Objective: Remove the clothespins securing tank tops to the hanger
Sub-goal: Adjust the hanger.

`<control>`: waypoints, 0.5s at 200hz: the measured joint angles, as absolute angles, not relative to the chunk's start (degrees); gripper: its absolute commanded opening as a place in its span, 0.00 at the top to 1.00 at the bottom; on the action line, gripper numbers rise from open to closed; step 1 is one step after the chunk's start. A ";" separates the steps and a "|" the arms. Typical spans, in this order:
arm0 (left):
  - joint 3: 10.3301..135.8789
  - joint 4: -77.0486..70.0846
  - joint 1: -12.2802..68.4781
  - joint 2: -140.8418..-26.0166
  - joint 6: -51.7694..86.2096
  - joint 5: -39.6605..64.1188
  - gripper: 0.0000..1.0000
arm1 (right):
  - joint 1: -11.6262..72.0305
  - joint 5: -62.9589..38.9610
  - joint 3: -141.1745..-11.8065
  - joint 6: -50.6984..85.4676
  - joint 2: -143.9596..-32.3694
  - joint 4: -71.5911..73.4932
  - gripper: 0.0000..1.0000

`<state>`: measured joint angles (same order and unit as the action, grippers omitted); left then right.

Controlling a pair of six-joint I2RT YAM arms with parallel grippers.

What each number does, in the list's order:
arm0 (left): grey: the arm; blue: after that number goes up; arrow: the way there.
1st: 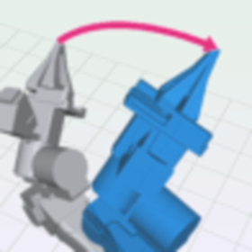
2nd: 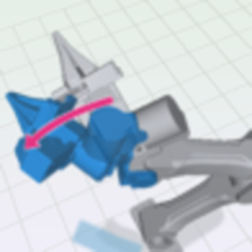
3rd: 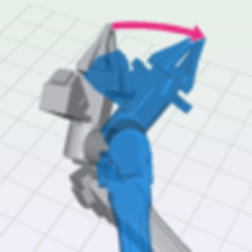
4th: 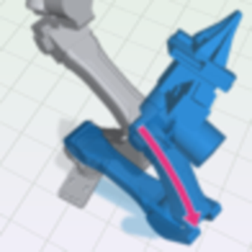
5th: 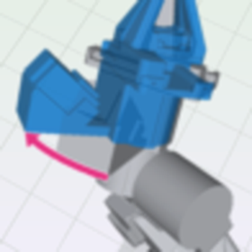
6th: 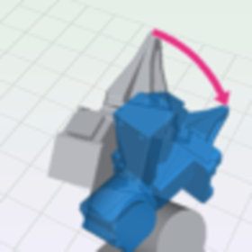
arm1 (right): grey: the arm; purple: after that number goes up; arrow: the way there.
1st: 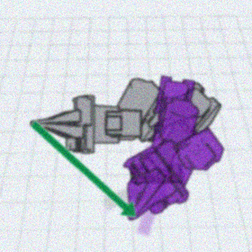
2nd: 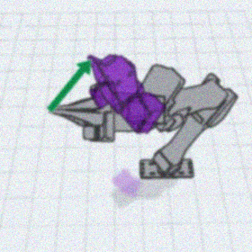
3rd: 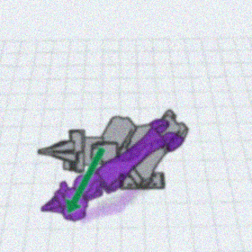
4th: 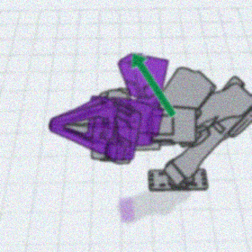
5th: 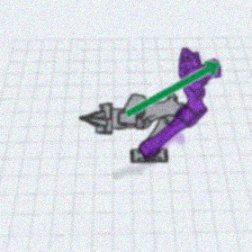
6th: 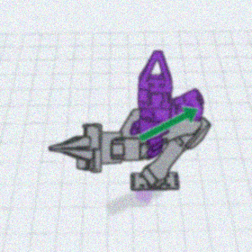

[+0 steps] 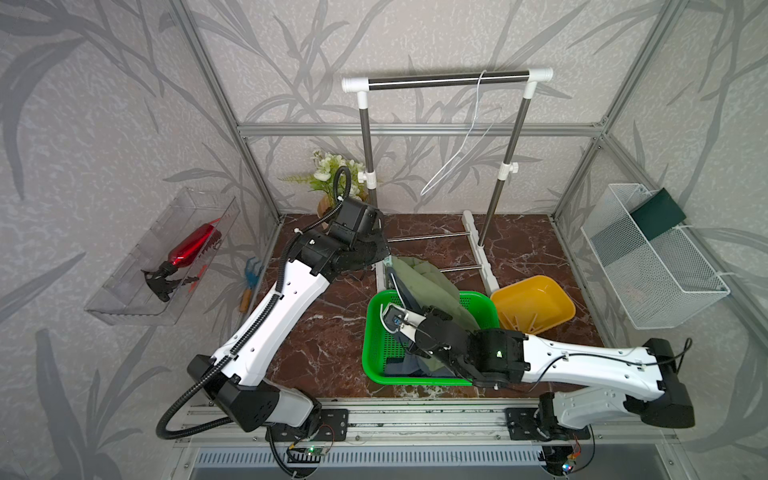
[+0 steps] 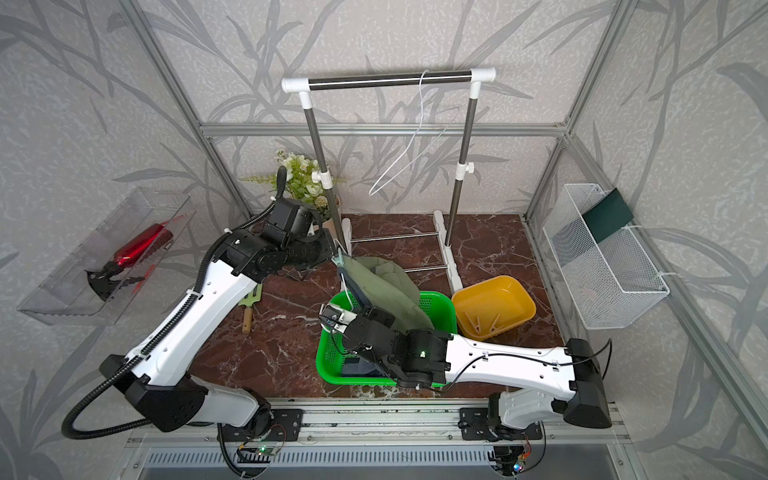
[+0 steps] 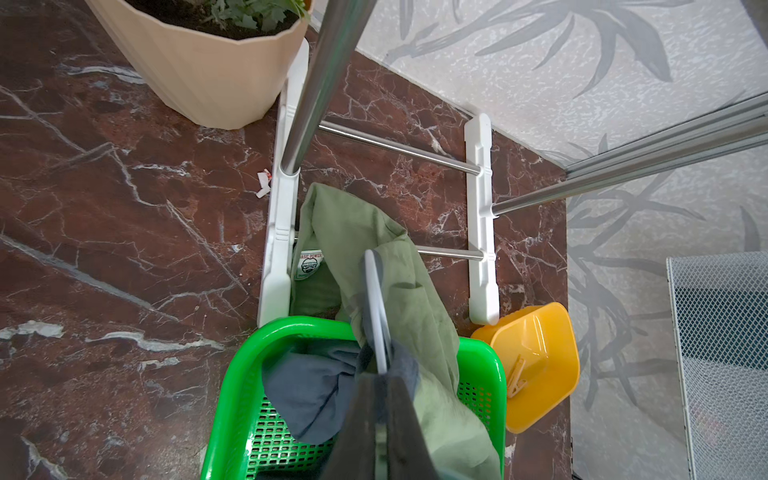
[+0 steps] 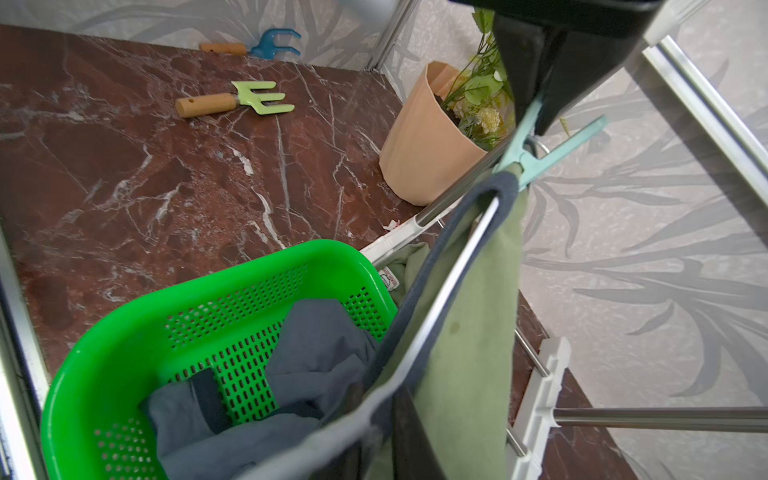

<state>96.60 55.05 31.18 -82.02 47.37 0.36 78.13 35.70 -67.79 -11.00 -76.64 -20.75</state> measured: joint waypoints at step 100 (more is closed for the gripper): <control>93.73 53.67 31.51 -79.46 48.45 3.16 0.73 | 74.59 29.52 -67.79 -12.01 -70.43 -22.15 1.00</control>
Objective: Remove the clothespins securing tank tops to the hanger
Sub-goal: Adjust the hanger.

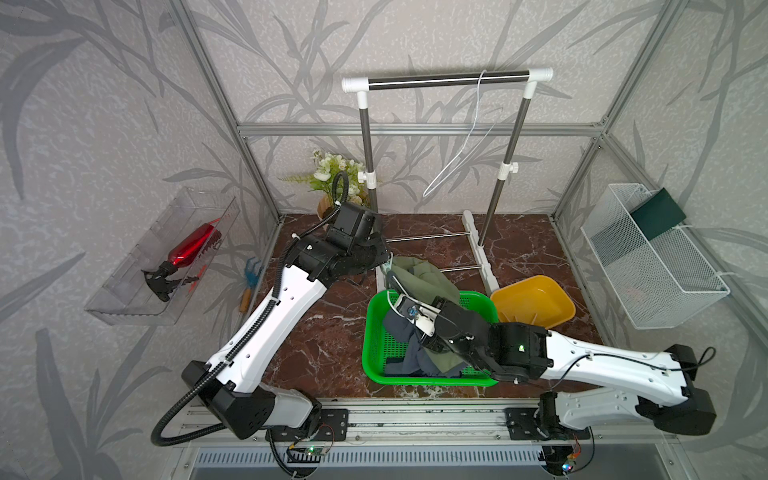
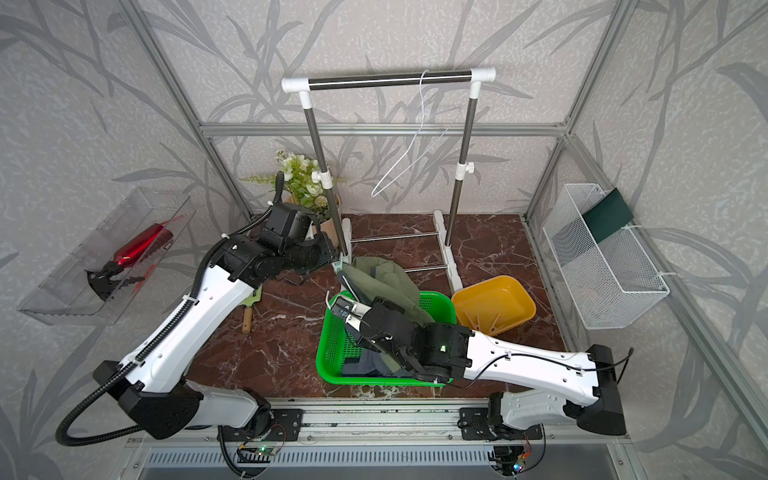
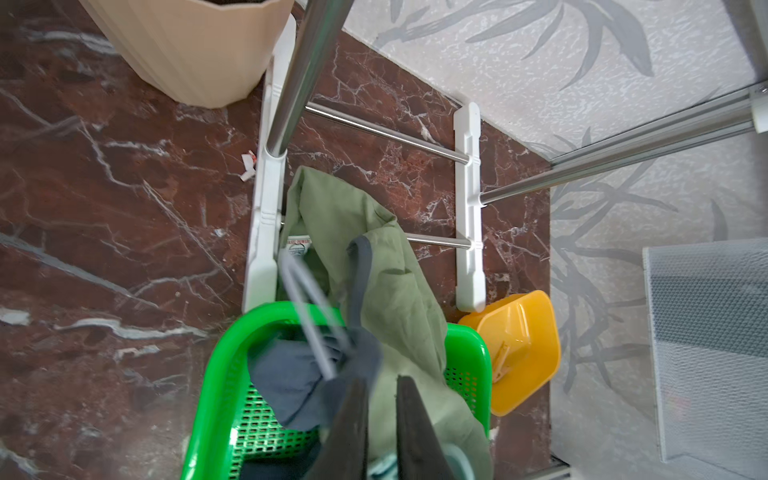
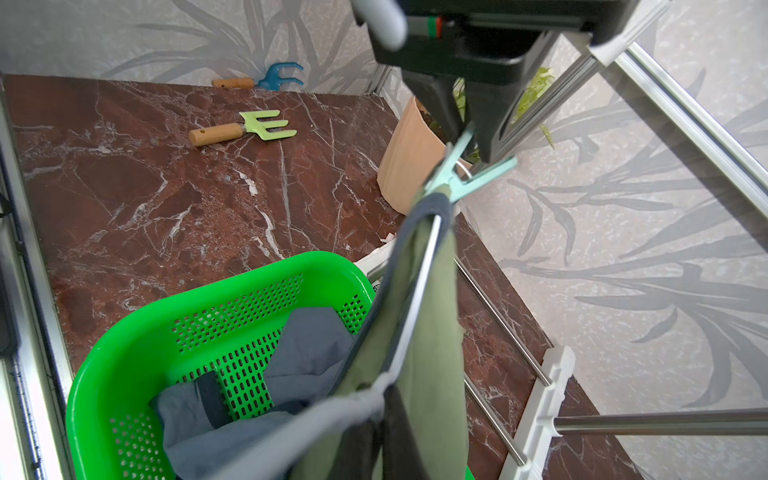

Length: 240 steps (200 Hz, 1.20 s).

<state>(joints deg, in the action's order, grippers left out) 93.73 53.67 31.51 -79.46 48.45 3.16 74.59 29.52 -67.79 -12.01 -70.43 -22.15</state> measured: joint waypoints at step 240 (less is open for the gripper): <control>89.10 60.45 31.73 -71.66 16.71 7.49 0.01 | 60.12 -4.34 -64.49 -15.81 -56.23 -31.03 1.00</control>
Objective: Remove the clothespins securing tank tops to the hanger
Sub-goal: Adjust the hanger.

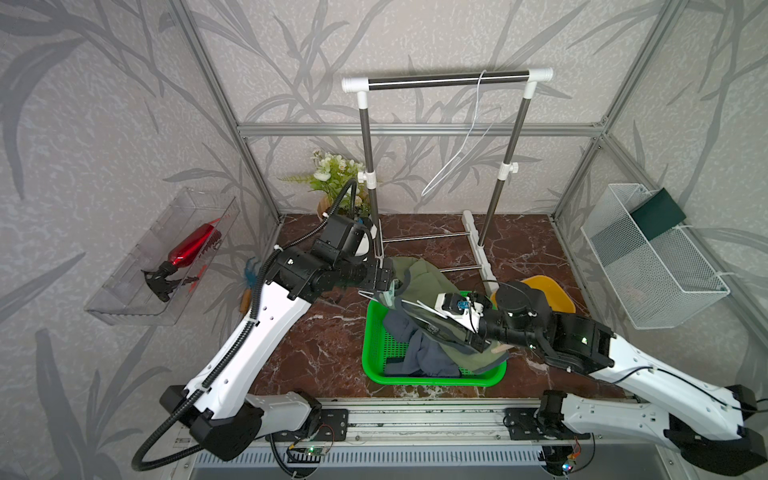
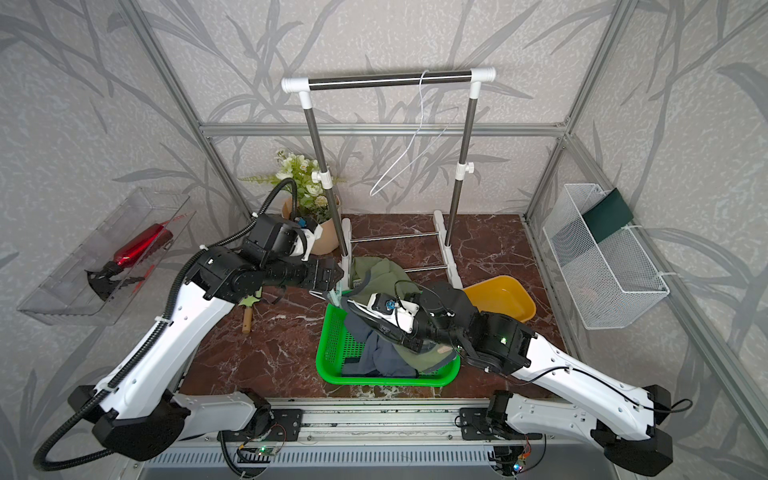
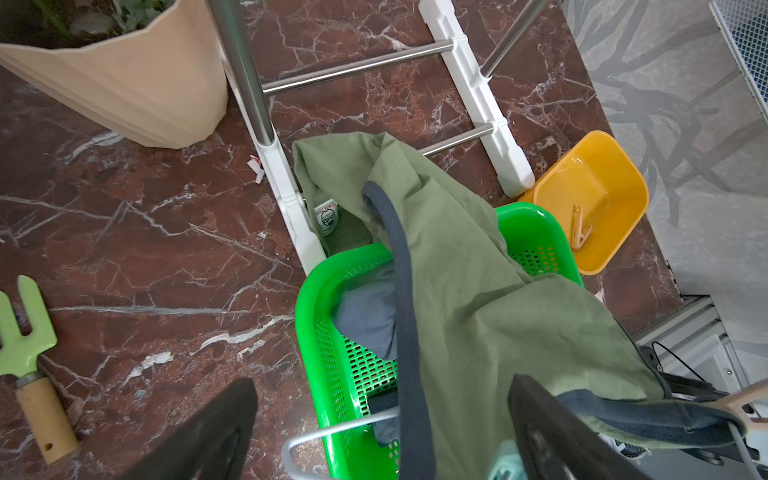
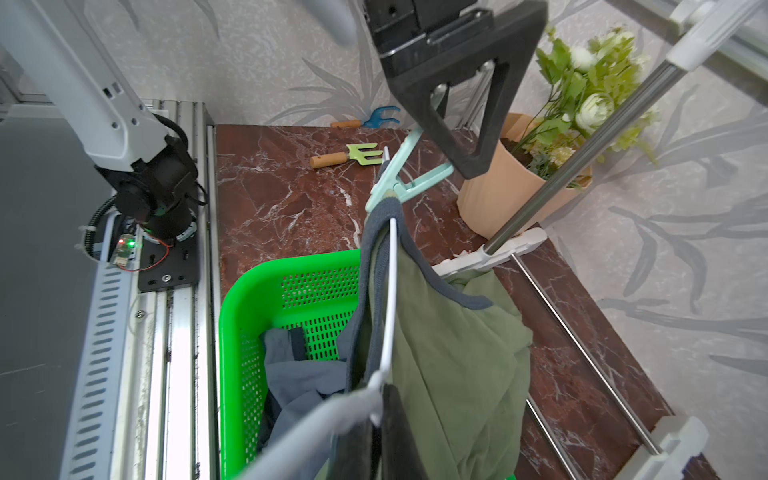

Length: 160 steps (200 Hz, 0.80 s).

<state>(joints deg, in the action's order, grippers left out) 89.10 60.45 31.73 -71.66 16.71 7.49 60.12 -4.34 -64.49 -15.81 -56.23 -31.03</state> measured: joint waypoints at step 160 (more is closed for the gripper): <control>69.17 25.30 14.63 -62.06 15.51 50.61 0.04 | 41.56 -40.82 -62.70 -5.50 -57.91 -29.17 1.00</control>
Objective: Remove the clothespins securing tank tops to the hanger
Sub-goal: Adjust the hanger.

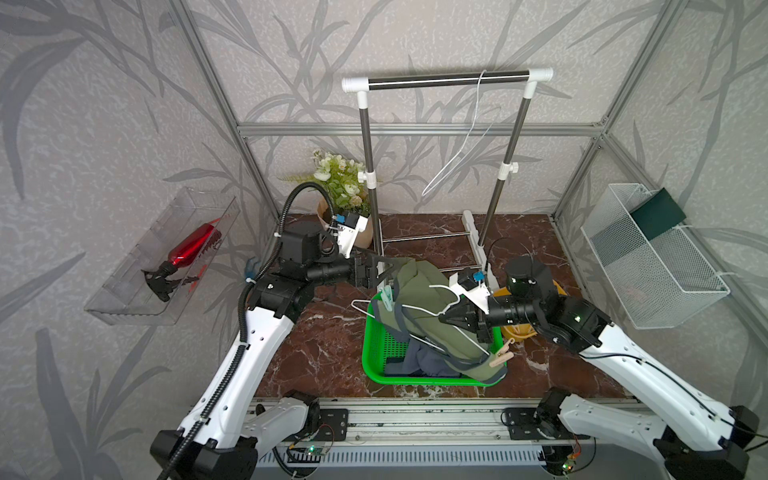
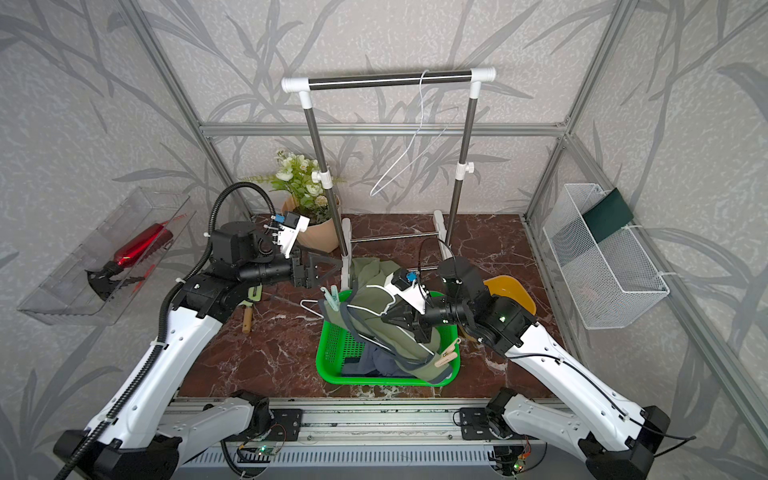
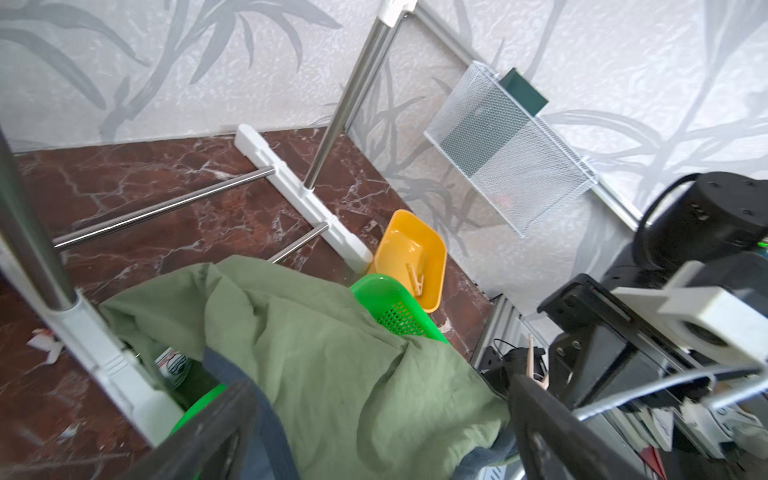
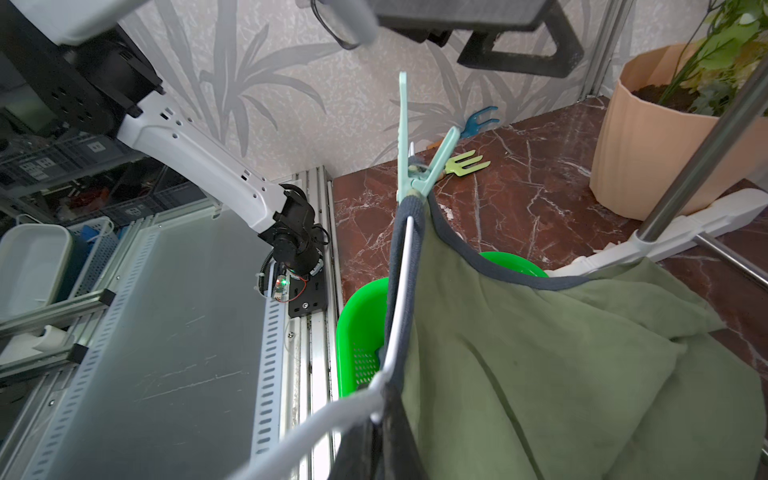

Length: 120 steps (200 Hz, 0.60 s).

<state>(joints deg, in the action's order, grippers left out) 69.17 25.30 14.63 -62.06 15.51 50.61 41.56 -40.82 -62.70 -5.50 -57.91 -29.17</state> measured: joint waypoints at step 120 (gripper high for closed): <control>60.62 1.21 13.32 -57.69 33.01 70.39 0.07 | 34.39 -54.76 -60.73 1.96 -59.37 -20.29 1.00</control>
